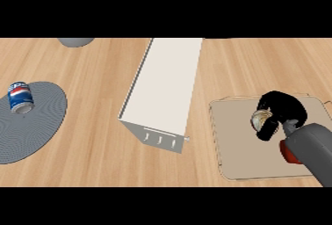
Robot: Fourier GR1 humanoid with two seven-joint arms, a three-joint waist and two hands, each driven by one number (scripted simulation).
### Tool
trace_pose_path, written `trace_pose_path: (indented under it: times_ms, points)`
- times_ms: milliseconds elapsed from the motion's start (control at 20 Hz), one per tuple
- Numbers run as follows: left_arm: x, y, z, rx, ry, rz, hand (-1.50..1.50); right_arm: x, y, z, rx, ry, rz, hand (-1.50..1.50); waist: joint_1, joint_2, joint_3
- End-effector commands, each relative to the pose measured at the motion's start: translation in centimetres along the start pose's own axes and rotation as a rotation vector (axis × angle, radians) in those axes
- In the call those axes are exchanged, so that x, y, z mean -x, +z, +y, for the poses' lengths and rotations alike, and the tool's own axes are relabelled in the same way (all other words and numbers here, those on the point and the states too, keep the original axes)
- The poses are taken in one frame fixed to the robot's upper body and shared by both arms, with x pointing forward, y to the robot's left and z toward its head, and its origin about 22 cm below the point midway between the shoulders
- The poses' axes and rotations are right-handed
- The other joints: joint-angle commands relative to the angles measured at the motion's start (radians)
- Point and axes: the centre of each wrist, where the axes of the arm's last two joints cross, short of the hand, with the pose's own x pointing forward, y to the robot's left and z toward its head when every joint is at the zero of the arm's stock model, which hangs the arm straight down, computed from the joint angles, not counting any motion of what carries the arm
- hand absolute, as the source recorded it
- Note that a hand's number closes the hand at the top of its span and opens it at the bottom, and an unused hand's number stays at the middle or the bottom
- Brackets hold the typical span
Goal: Pick the cupcake from the tray and place it in the tiered shelf
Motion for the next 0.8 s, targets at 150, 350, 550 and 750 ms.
trace_pose_path:
  times_ms: [150, 350, 550, 750]
  points:
    - [-9.8, -3.5, -1.7, -0.006, 0.11, -0.492, 0.0, -0.8, 0.0, -3.2, 0.145, -0.038, -0.007, 1.5, -0.047, -0.01, -0.026]
    - [-8.5, -2.9, -1.3, 0.018, 0.066, -0.449, 0.0, -5.2, 2.8, -2.8, 0.086, 0.115, -0.553, 1.5, 0.013, 0.001, -0.02]
    - [-8.7, -3.0, -1.3, 0.035, 0.057, -0.45, 0.0, -7.5, 5.2, -5.0, 0.087, 0.178, -0.935, 1.5, 0.013, 0.001, -0.021]
    - [-8.8, -3.3, -2.0, 0.031, 0.077, -0.468, 0.0, -7.0, 6.0, -10.2, 0.211, 0.157, -1.118, 1.5, 0.002, 0.0, -0.021]
